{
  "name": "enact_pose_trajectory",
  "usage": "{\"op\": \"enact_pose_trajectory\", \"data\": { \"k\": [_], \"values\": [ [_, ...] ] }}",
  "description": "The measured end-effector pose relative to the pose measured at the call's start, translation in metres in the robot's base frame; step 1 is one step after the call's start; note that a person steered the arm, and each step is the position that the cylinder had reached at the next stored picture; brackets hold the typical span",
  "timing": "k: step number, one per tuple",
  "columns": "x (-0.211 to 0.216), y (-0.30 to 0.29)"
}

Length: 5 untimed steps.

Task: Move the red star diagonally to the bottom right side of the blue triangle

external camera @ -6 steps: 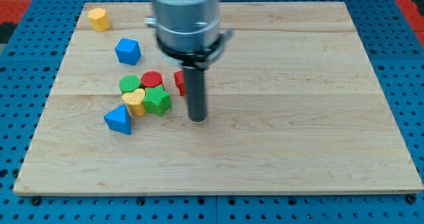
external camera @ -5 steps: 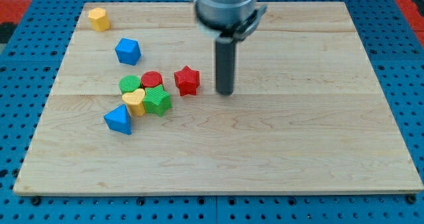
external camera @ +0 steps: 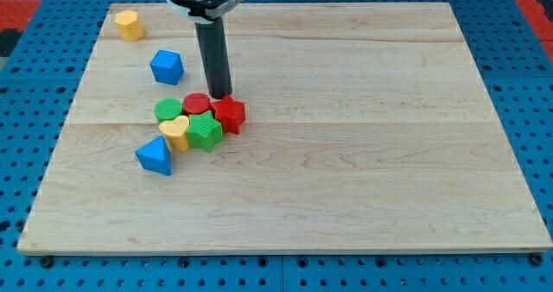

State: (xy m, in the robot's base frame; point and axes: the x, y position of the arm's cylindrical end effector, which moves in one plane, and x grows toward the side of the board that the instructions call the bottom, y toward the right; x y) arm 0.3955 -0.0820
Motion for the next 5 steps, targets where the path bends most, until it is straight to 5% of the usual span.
{"op": "enact_pose_trajectory", "data": {
  "k": [5],
  "values": [
    [0.088, 0.119]
  ]
}}
